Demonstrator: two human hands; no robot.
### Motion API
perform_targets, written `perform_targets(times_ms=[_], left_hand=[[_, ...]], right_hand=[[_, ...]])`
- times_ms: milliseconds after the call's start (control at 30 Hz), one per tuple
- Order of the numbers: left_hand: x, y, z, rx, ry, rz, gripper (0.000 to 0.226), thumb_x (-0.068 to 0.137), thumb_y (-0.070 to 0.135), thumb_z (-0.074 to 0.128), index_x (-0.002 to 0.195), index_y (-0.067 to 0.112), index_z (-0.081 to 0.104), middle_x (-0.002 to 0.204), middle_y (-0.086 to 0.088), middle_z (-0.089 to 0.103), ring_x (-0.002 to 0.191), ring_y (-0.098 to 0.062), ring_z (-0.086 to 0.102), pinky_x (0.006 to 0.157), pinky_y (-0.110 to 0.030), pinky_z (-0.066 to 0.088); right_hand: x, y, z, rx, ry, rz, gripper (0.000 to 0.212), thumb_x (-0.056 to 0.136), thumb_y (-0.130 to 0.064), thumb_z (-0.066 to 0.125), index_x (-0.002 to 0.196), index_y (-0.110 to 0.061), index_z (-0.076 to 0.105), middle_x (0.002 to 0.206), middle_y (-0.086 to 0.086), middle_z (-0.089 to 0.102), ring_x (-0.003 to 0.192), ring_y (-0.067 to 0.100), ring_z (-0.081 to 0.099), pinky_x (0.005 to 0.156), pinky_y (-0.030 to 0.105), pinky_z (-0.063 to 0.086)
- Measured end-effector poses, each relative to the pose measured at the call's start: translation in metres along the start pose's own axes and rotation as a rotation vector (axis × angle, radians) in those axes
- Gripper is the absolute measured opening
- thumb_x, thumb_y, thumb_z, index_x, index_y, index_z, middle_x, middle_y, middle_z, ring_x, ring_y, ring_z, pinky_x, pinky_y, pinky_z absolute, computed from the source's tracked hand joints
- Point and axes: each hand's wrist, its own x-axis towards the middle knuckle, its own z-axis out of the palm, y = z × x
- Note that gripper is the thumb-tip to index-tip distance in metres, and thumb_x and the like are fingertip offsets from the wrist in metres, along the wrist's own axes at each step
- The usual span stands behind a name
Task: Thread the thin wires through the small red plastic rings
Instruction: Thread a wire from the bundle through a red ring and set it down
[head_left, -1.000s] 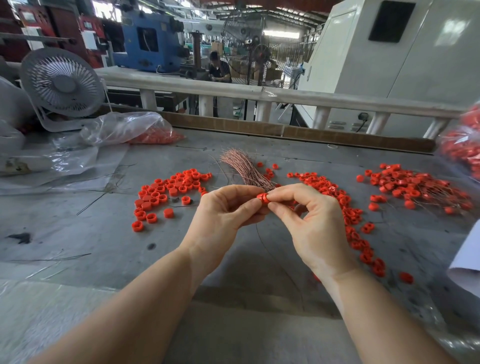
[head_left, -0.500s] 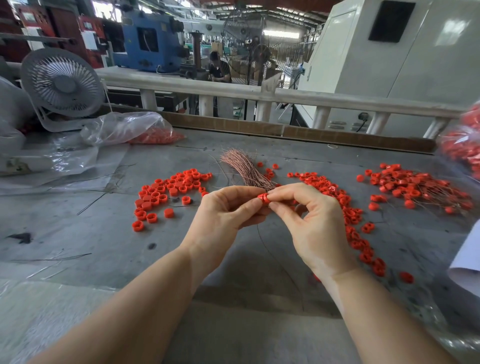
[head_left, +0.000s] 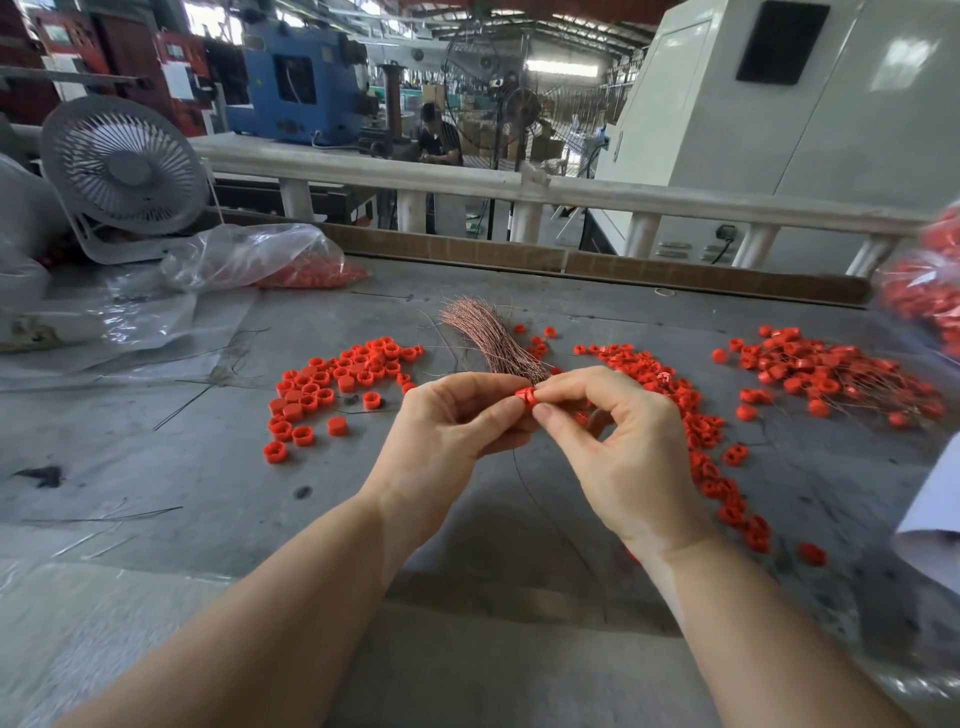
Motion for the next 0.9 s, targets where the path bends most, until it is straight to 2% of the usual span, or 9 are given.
perform_targets(times_ms=[900], left_hand=[[-0.0022, 0.0026, 0.0019, 0.032, 0.016, 0.007, 0.016, 0.083, -0.002, 0.058, 0.093, 0.005, 0.067, 0.076, -0.003, 0.073, 0.070, -0.012, 0.069, 0.067, -0.019, 0.056]], right_hand=[[-0.0005, 0.0005, -0.0017, 0.047, -0.045, 0.075, 0.015, 0.076, -0.002, 0.071, 0.081, -0.017, 0.072, 0.080, -0.008, 0.068, 0.077, 0.005, 0.061, 0.069, 0.006, 0.040]])
